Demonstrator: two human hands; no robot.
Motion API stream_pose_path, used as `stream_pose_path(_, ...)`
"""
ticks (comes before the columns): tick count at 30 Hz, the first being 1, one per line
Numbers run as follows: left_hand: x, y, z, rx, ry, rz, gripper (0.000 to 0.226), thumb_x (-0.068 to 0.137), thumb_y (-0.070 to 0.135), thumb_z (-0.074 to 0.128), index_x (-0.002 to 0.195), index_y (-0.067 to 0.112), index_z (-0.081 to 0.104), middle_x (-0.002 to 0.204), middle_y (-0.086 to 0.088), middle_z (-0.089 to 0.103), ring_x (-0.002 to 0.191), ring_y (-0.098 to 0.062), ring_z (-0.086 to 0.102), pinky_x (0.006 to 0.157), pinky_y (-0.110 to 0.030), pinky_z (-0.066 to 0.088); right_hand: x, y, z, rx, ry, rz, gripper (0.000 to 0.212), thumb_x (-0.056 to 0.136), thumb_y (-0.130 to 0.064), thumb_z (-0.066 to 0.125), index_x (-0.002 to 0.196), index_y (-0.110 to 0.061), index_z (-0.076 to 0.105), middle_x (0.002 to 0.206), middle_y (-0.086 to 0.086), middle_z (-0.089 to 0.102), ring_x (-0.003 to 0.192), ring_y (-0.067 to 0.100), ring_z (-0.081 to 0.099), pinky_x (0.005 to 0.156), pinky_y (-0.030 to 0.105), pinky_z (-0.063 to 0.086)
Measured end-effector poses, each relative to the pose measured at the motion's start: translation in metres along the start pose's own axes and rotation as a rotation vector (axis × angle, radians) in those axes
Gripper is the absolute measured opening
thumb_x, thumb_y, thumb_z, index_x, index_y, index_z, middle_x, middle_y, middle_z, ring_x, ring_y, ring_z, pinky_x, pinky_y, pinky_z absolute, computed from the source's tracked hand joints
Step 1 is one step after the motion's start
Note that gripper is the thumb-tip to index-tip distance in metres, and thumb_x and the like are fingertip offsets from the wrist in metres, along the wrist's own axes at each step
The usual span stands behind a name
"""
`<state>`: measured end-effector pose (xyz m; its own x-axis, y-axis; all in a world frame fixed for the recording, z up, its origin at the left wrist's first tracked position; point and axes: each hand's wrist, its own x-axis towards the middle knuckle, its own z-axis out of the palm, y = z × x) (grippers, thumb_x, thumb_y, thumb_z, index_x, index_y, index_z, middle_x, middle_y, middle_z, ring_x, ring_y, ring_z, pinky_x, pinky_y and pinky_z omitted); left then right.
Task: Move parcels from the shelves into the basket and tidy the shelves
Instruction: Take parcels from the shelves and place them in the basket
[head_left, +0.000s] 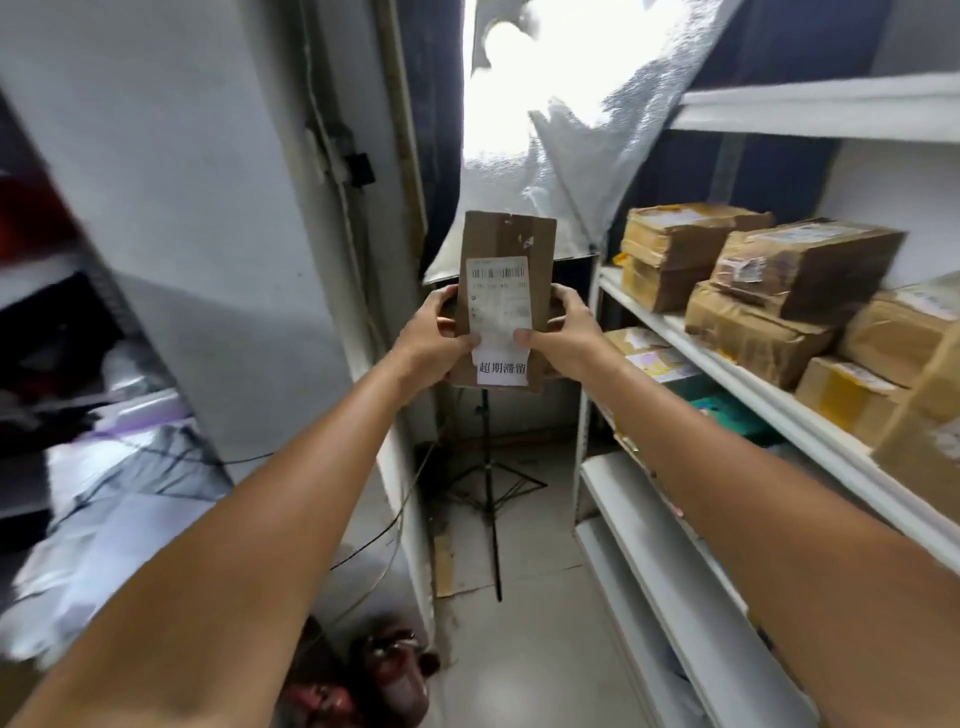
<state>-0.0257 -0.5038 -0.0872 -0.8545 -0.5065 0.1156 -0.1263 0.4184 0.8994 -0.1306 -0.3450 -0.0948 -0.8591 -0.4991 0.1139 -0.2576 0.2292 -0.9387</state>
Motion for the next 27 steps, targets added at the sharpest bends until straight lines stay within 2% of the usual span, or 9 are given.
stream_pose_path(2,-0.013,-0.013,-0.015,-0.014,0.051,-0.029,0.072,0.087,0.010,0.071,0.146,0.025,0.034,0.120,-0.004,0.062,0.109,-0.026,0.062,0.088,-0.052,0.056,-0.004,-0.004,0.021,-0.024,-0.051,-0.031,0.078,0.082,-0.021,0.078,0.146,-0.032,0.034,0.101,-0.001,0.059,0.098,0.020,0.064,0.075,0.041,0.061)
stream_pose_path(7,-0.055,-0.046,-0.052,-0.023,0.125,-0.104,0.078,0.087,0.008,0.071,0.150,0.029,0.030,0.135,-0.008,0.055,0.116,-0.031,0.060,0.090,-0.054,0.055,-0.028,-0.006,0.072,-0.086,-0.154,-0.065,0.078,0.084,-0.022,0.076,0.148,-0.031,0.032,0.100,-0.002,0.060,0.097,0.018,0.064,0.081,0.043,0.060)
stream_pose_path(10,-0.086,-0.067,-0.071,-0.031,0.158,-0.140,0.074,0.089,0.008,0.069,0.148,0.032,0.032,0.129,-0.008,0.057,0.112,-0.030,0.061,0.087,-0.051,0.057,-0.048,-0.009,0.101,-0.111,-0.224,-0.072,0.079,0.086,-0.021,0.075,0.149,-0.029,0.030,0.109,0.001,0.061,0.099,0.018,0.063,0.082,0.042,0.060)
stream_pose_path(13,-0.115,-0.089,-0.088,-0.035,0.199,-0.178,0.074,0.089,0.010,0.068,0.148,0.036,0.031,0.119,-0.007,0.061,0.104,-0.028,0.064,0.082,-0.050,0.059,-0.067,-0.011,0.128,-0.142,-0.276,-0.070,0.080,0.087,-0.020,0.075,0.150,-0.029,0.028,0.104,-0.001,0.060,0.097,0.014,0.061,0.081,0.038,0.059)
stream_pose_path(16,-0.143,-0.105,-0.103,-0.010,0.252,-0.203,0.078,0.087,0.011,0.071,0.147,0.039,0.030,0.124,-0.011,0.060,0.107,-0.032,0.063,0.084,-0.052,0.058,-0.083,-0.009,0.153,-0.125,-0.349,-0.062,0.079,0.086,-0.019,0.075,0.149,-0.030,0.030,0.101,-0.002,0.062,0.093,0.012,0.063,0.082,0.041,0.060)
stream_pose_path(18,-0.162,-0.112,-0.113,0.010,0.281,-0.219,0.082,0.086,0.011,0.071,0.149,0.041,0.028,0.134,-0.007,0.055,0.115,-0.029,0.059,0.089,-0.049,0.057,-0.092,-0.009,0.170,-0.102,-0.407,-0.058,0.078,0.086,-0.016,0.075,0.149,-0.028,0.030,0.102,-0.002,0.063,0.092,0.012,0.065,0.080,0.041,0.061)
stream_pose_path(21,-0.188,-0.122,-0.129,0.023,0.342,-0.247,0.083,0.085,0.012,0.073,0.149,0.040,0.028,0.137,-0.002,0.052,0.120,-0.023,0.056,0.094,-0.043,0.055,-0.102,-0.012,0.194,-0.077,-0.492,-0.063,0.078,0.086,-0.014,0.075,0.148,-0.026,0.029,0.106,0.002,0.066,0.098,0.018,0.068,0.080,0.043,0.061)
stream_pose_path(23,-0.205,-0.125,-0.139,0.022,0.399,-0.285,0.085,0.082,0.017,0.074,0.149,0.043,0.029,0.136,-0.001,0.055,0.119,-0.025,0.058,0.095,-0.046,0.054,-0.107,-0.017,0.212,-0.078,-0.559,-0.092,0.078,0.086,-0.013,0.074,0.148,-0.026,0.028,0.104,0.002,0.067,0.098,0.021,0.068,0.081,0.045,0.060)
stream_pose_path(27,-0.241,-0.129,-0.152,0.063,0.562,-0.344,0.077,0.091,0.011,0.068,0.152,0.034,0.028,0.141,0.005,0.048,0.122,-0.020,0.055,0.091,-0.034,0.052,-0.119,-0.023,0.247,-0.098,-0.680,-0.159,0.079,0.084,-0.017,0.076,0.147,-0.029,0.029,0.103,0.001,0.067,0.094,0.020,0.068,0.080,0.047,0.060)
